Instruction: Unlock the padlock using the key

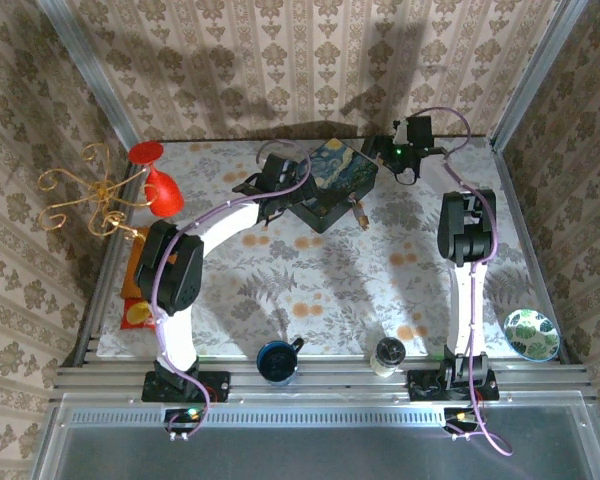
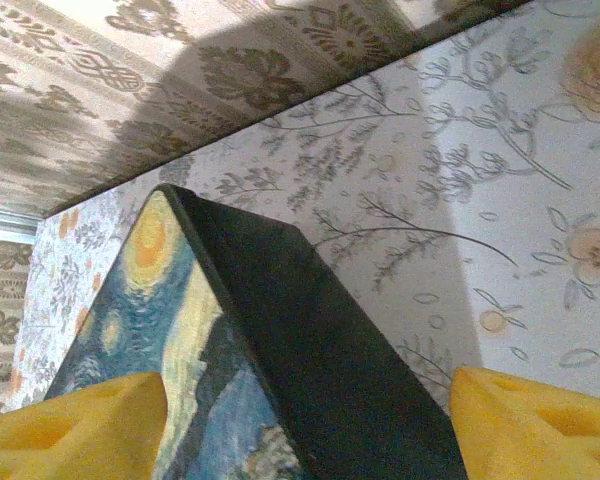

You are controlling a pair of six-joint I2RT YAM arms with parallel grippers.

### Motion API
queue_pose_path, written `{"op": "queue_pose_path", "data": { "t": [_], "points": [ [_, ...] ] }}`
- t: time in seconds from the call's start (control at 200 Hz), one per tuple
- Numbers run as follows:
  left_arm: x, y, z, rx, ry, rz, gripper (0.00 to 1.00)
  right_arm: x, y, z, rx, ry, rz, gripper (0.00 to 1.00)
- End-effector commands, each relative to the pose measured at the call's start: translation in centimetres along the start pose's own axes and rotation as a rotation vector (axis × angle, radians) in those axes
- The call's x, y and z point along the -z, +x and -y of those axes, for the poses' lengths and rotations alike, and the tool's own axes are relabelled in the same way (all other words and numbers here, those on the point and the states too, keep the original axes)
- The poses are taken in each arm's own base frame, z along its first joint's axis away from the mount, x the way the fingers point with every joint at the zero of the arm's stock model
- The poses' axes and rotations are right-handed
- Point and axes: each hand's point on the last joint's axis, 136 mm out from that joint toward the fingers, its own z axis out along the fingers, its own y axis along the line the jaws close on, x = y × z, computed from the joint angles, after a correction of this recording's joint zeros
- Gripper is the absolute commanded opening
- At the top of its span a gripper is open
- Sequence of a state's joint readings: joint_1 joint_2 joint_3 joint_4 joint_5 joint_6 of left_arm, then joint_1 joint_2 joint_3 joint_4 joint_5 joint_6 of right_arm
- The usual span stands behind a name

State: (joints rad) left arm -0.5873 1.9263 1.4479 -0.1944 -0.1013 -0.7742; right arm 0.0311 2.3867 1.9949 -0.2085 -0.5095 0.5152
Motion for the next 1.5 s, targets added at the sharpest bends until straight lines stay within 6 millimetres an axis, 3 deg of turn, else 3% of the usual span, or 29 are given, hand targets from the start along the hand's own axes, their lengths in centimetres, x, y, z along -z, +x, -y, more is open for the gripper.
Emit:
{"op": "queue_pose_path", "data": {
  "t": [0.0, 0.33, 0.47, 0.645, 0.74, 0.87, 1.036, 1.216, 1.496],
  "points": [
    [-0.5, -0.6, 0.2, 0.015, 0.005, 0.001, 1.0, -0.6, 2.0, -1.1, 0.008, -0.031, -0.081, 0.72],
    [-0.9, -0.8, -0.2, 0.03, -0.001, 0.007, 1.0, 0.1, 4.9, -4.1, 0.032, -0.095, -0.131, 0.69],
    [-0.9, -0.7, -0.4, 0.031, -0.007, 0.004, 1.0, 1.3, 4.6, -2.2, 0.017, -0.002, -0.105, 0.67],
    [-1.2, 0.1, -1.3, 0.038, -0.031, -0.008, 1.0, 5.4, 3.4, 0.5, -0.021, 0.073, 0.003, 0.64],
    [-1.4, 0.5, -1.7, 0.049, -0.04, -0.014, 1.0, 7.0, 4.7, 1.4, -0.015, 0.104, 0.008, 0.64],
    [-1.6, 1.0, -2.0, 0.066, -0.044, -0.02, 1.0, 8.1, 7.9, 1.8, -0.013, 0.106, -0.037, 0.61],
    [-1.7, 1.3, -2.2, 0.076, -0.048, -0.026, 0.98, 8.0, 12.2, 1.4, 0.016, 0.066, -0.108, 0.52],
    [-1.9, 1.6, -2.4, 0.074, -0.052, -0.035, 0.98, 6.6, 16.1, 0.6, 0.128, 0.037, -0.214, 0.49],
    [-2.0, 1.6, -2.3, 0.078, -0.048, -0.039, 0.98, 4.6, 17.6, -0.1, 0.164, -0.049, -0.296, 0.51]
  ]
}}
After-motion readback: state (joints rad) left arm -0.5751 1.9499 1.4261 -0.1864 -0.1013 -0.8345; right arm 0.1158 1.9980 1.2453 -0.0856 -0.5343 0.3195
